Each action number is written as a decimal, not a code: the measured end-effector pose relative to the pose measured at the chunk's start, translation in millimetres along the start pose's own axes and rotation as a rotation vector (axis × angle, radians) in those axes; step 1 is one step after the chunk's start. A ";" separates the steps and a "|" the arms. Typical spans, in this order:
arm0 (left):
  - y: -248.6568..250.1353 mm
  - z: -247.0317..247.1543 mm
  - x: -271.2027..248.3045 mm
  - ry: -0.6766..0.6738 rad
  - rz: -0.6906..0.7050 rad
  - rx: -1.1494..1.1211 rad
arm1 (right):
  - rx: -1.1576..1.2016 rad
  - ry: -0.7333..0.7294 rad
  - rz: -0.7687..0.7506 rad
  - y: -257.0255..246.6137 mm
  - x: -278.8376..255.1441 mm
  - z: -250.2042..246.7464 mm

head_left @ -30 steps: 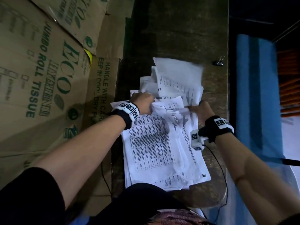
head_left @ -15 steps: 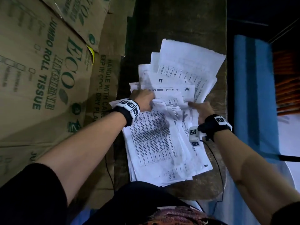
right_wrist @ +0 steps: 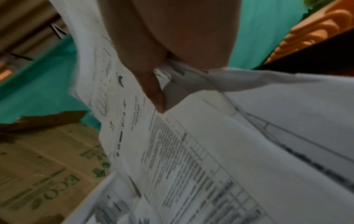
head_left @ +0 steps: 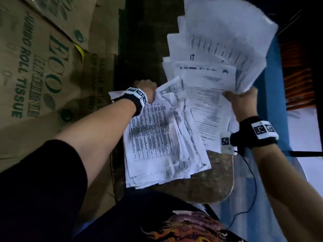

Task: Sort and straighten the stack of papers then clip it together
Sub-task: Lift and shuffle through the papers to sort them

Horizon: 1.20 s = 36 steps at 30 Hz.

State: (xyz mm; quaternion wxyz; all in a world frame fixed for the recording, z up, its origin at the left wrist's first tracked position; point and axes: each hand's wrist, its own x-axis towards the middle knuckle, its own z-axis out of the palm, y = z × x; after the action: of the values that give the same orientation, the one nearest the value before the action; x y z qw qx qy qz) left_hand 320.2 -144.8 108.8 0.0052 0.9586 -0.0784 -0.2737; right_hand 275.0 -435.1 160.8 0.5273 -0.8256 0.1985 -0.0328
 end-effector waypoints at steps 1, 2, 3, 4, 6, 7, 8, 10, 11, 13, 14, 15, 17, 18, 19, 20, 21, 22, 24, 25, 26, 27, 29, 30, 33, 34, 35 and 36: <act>1.8 -0.5 3.9 -0.004 -0.022 -0.009 | 0.006 0.009 -0.026 -2.4 -0.7 -9.9; 3.1 0.9 8.5 -0.002 -0.035 -0.027 | 0.012 0.020 -0.063 -6.6 -2.5 -19.0; 4.5 0.9 11.4 0.000 -0.052 -0.049 | 0.008 0.019 -0.104 -10.5 -4.2 -28.6; 5.9 2.9 15.7 0.002 -0.066 -0.071 | 0.009 0.023 -0.140 -14.1 -6.5 -38.1; 7.5 6.3 20.8 0.012 -0.106 -0.116 | 0.011 0.034 -0.207 -23.4 -10.5 -56.9; 9.3 8.1 23.1 0.028 -0.137 -0.149 | 0.012 0.038 -0.238 -28.9 -12.6 -67.7; 10.0 11.6 25.8 0.059 -0.165 -0.184 | 0.009 0.044 -0.262 -35.6 -14.9 -79.0; 12.1 20.7 29.7 0.096 -0.201 -0.253 | -0.014 0.042 -0.316 -48.5 -18.9 -100.9; 13.3 26.8 29.7 0.123 -0.210 -0.271 | -0.019 0.035 -0.334 -55.4 -21.0 -110.5; 17.0 37.1 27.6 0.244 -0.239 -0.284 | -0.002 0.001 -0.364 -65.4 -22.6 -125.8; 21.3 40.1 26.0 0.304 -0.243 -0.306 | 0.015 -0.014 -0.374 -68.2 -22.1 -131.6; 27.3 39.1 22.4 0.346 -0.230 -0.380 | 0.041 -0.032 -0.381 -69.1 -20.1 -136.3; 44.2 27.4 11.8 0.362 -0.085 -0.819 | 0.110 -0.078 -0.380 -66.9 -15.8 -140.4; 52.5 18.7 2.9 0.347 0.013 -1.130 | 0.148 -0.098 -0.371 -65.8 -13.8 -139.9; 60.3 8.3 -13.7 0.268 0.068 -1.395 | 0.174 -0.122 -0.360 -63.3 -10.9 -138.2; 68.1 -3.1 -32.2 0.169 0.122 -1.619 | 0.196 -0.153 -0.345 -61.2 -8.2 -134.9; 73.8 -12.7 -49.6 0.079 0.143 -1.805 | 0.226 -0.178 -0.325 -59.1 -5.9 -130.0; 77.3 -17.9 -62.8 -0.020 0.181 -2.025 | 0.273 -0.203 -0.297 -58.2 -4.5 -124.0; 79.8 -26.1 -86.6 -0.087 0.275 -2.332 | 0.395 -0.245 -0.232 -58.6 -2.9 -110.0; 78.0 -31.0 -96.9 -0.071 0.299 -2.379 | 0.438 -0.267 -0.217 -61.1 -4.0 -103.0; 75.1 -35.9 -107.4 -0.027 0.300 -2.390 | 0.457 -0.283 -0.214 -64.1 -4.8 -95.8; 69.3 -40.1 -118.7 0.035 0.298 -2.345 | 0.467 -0.289 -0.222 -68.3 -6.5 -89.1; 55.6 -53.2 -137.1 0.247 0.255 -2.135 | 0.481 -0.290 -0.262 -81.2 -11.5 -74.8; 48.5 -58.6 -142.7 0.343 0.234 -1.955 | 0.486 -0.293 -0.287 -88.8 -14.6 -67.3; 28.5 -69.5 -152.0 0.684 0.064 -1.521 | 0.527 -0.310 -0.384 -111.0 -25.2 -42.1; 21.3 -71.9 -154.9 0.817 -0.031 -1.457 | 0.538 -0.327 -0.414 -117.0 -29.2 -32.7; 18.6 -75.9 -161.0 0.934 -0.088 -1.415 | 0.548 -0.348 -0.440 -121.4 -32.9 -22.8; 19.4 -74.0 -165.9 1.019 -0.099 -1.407 | 0.562 -0.361 -0.447 -124.9 -37.6 -13.2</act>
State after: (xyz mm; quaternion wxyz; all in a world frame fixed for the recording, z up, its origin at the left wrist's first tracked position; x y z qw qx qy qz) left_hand 217.2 -141.0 259.7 0.6191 0.7407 0.1627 0.2040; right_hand 273.6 -387.2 282.8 0.7388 -0.6645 -0.0986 -0.0542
